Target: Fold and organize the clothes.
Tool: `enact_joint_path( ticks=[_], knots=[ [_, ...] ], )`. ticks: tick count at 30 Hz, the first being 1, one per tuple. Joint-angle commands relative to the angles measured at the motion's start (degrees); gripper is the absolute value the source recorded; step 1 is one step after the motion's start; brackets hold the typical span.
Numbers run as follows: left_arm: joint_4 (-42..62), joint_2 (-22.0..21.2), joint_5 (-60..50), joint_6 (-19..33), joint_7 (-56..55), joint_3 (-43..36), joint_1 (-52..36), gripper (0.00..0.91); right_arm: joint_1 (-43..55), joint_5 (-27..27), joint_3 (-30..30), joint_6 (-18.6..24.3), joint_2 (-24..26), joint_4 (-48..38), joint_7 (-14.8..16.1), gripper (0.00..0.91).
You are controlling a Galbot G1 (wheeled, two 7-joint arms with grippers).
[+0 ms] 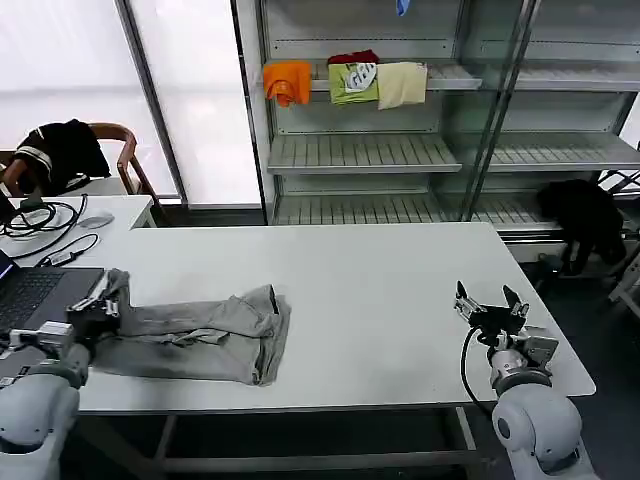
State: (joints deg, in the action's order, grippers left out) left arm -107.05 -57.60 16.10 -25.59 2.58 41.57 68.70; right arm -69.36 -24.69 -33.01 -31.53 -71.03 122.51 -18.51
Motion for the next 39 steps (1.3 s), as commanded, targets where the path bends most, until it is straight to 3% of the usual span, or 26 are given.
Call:
enact_joint_path(
  ticks=[1, 16, 35, 39],
  knots=[
    [-4.00, -4.14, -1.59, -1.20, -0.67, -11.65, -1.70, 0.000, -2.28, 0.60, -0.80, 0.46, -0.59, 0.39, 0.04, 0.907],
    [-6.03, -5.56, -1.31, -3.59, -1.35, -20.00, -3.85, 0.000, -3.74, 2.63, 0.02, 0.95, -3.17, 0.57, 0.07, 0.907],
    [-4.97, -11.12, -0.30, -5.47, -3.12, -26.29, -6.51, 0.000, -5.74, 3.80, -0.04, 1.95, -4.08, -0.26, -0.01, 0.907],
    [-2.73, -12.25, -0.31, -5.87, -3.27, -26.23, -7.00, 0.040, -5.70, 3.94, 0.22, 2.01, -4.09, -0.38, 0.07, 0.907]
  ],
)
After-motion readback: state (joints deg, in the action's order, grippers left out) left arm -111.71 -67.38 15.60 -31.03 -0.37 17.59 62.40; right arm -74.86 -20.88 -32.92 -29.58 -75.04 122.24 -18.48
